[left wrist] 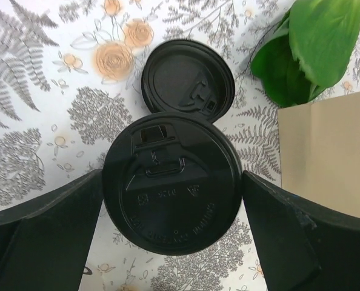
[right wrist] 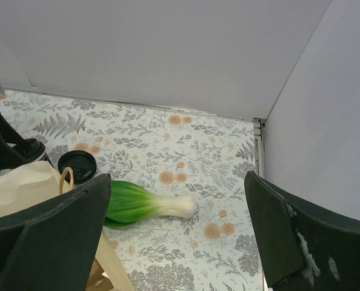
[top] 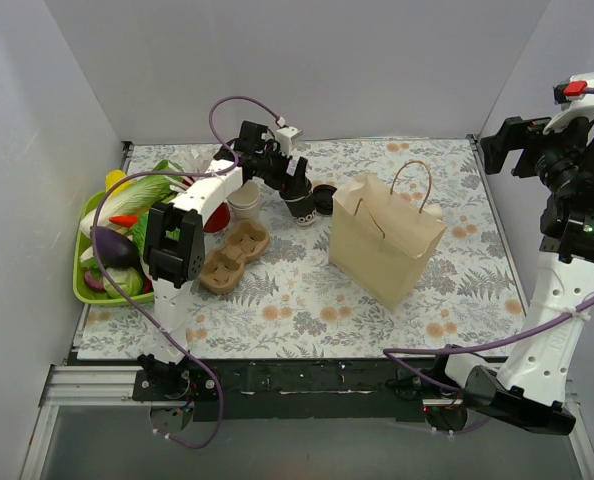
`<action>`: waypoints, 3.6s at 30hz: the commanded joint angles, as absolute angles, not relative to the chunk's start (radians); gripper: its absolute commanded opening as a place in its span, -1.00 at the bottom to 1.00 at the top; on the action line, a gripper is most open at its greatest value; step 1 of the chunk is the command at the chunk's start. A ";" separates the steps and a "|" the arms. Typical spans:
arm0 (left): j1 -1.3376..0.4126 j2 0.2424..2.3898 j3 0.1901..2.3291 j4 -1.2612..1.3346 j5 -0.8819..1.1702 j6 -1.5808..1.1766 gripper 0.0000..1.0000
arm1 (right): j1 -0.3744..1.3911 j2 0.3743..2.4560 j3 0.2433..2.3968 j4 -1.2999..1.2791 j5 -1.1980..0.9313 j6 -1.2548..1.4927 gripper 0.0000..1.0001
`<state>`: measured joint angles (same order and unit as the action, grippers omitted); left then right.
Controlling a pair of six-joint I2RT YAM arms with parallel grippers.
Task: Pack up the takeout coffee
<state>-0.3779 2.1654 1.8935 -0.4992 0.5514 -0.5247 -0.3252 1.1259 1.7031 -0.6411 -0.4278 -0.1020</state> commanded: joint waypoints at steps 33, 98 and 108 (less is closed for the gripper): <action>-0.429 1.544 1.395 -0.627 0.581 -0.163 0.68 | -0.327 1.060 1.556 -0.558 -0.446 -0.132 0.96; -0.652 1.413 1.236 -0.976 0.598 0.229 0.97 | 0.155 0.870 1.330 -0.692 -0.698 -0.216 0.96; -0.652 1.440 1.230 -0.933 0.584 0.212 0.96 | 0.143 0.873 1.315 -0.673 -0.699 -0.204 0.96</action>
